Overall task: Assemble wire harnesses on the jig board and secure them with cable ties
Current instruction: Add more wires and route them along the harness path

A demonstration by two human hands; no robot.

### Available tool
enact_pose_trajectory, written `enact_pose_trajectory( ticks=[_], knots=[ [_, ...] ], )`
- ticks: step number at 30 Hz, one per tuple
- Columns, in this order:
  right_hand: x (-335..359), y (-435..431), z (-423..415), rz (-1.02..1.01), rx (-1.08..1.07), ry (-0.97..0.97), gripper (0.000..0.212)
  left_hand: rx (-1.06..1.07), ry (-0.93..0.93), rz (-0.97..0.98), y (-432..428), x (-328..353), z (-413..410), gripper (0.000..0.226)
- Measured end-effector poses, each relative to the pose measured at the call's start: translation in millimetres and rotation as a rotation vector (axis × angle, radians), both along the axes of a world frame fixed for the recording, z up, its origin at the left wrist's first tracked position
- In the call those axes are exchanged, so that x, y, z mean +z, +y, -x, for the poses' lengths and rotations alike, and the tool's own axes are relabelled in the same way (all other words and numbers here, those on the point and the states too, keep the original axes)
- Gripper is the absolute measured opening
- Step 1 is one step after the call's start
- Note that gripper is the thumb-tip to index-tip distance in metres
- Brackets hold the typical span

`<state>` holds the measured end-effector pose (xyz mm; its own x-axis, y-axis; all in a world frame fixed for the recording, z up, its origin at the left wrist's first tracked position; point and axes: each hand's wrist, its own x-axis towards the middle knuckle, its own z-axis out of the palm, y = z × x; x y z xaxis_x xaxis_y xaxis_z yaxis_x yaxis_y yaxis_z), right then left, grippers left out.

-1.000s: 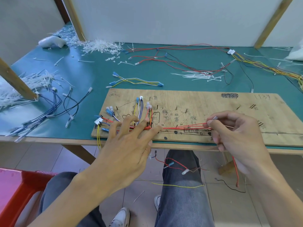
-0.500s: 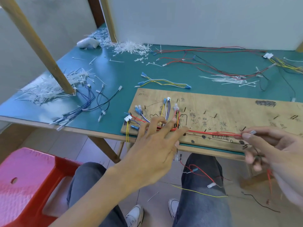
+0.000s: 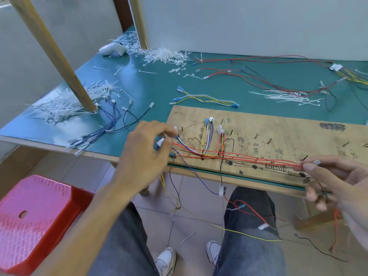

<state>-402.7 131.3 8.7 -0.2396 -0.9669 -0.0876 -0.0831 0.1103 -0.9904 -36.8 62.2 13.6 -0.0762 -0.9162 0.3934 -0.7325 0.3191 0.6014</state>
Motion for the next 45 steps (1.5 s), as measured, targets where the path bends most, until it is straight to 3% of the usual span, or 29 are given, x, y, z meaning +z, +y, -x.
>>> enact_pose_trajectory(
  ticks=[10, 23, 34, 39, 43, 45],
  knots=[
    [2, 2, 4, -0.015, 0.006, -0.005, 0.040, -0.299, -0.319, -0.013, 6, 6, 31, 0.032],
    [-3, 4, 6, 0.014, 0.004, -0.054, 0.020, -0.350, -0.475, 0.102, 8, 0, 54, 0.027],
    [5, -2, 2, -0.057, -0.050, -0.062, 0.009, -0.529, -0.887, 0.286, 7, -1, 71, 0.026],
    [11, -11, -3, -0.050, -0.102, -0.099, 0.009, -0.564, -0.943, 0.261, 7, 3, 81, 0.034],
    [17, -21, -7, -0.030, -0.092, -0.139, 0.012, -0.593, -0.979, 0.285, 10, 4, 85, 0.058],
    [18, -27, -8, -0.041, -0.084, -0.174, 0.016, -0.597, -0.990, 0.289, 10, 5, 87, 0.051]
  ],
)
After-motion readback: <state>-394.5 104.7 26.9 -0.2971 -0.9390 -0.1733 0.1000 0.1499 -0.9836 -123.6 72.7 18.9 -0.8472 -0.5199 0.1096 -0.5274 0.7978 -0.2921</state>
